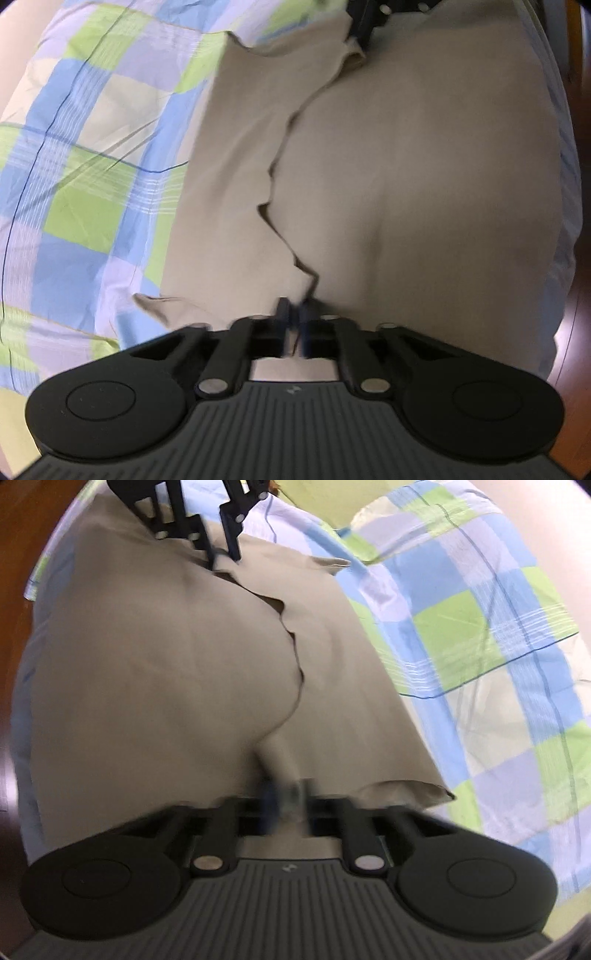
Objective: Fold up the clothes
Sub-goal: 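Lift the hem with both grippers and fold it toward the shoulders, then lower the folded hem onto the top and open both grippers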
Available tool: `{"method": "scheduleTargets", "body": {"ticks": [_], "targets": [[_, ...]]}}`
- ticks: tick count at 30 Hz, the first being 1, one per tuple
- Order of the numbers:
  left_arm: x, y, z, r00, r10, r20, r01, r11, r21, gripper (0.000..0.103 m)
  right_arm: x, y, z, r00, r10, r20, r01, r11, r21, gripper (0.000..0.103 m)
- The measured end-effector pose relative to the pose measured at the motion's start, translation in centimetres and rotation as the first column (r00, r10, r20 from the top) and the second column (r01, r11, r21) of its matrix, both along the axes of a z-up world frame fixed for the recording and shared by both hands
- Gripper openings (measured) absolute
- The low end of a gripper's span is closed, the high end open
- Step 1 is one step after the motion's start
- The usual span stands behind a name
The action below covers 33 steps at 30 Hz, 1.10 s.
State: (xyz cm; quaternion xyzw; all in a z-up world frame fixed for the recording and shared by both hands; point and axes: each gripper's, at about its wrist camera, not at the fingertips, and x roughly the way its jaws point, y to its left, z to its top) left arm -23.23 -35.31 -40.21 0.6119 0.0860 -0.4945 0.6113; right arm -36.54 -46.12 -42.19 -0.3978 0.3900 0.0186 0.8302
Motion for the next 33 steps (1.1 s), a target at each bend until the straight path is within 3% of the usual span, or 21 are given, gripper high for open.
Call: {"method": "scheduleTargets", "body": {"ticks": [6, 13, 26, 33], "targets": [[-3.3, 2.3, 1.5, 1.000, -0.028, -0.002, 0.028, 1.000, -0.004, 0.001, -2.6, -0.5, 3.3, 1.000, 0.000, 0.025, -0.001, 1.000, 0.020, 0.000], [-8.4, 5.0, -0.7, 1.000, -0.009, 0.009, 0.008, 1.000, 0.021, 0.001, -5.9, 2.2, 2.1, 0.999, 0.017, -0.048, -0.015, 0.999, 0.041, 0.000], [-10.1, 5.7, -1.3, 0.998, 0.042, 0.039, -0.043, 0.999, 0.003, 0.001, -7.8, 5.4, 1.6, 0.999, -0.020, -0.041, 0.024, 0.995, 0.100, 0.000], [-11.0, 6.6, -1.6, 0.999, 0.024, 0.047, -0.024, 1.000, 0.015, 0.001, -8.2, 5.5, 1.9, 0.999, -0.017, -0.049, 0.021, 0.996, 0.082, 0.000]]}}
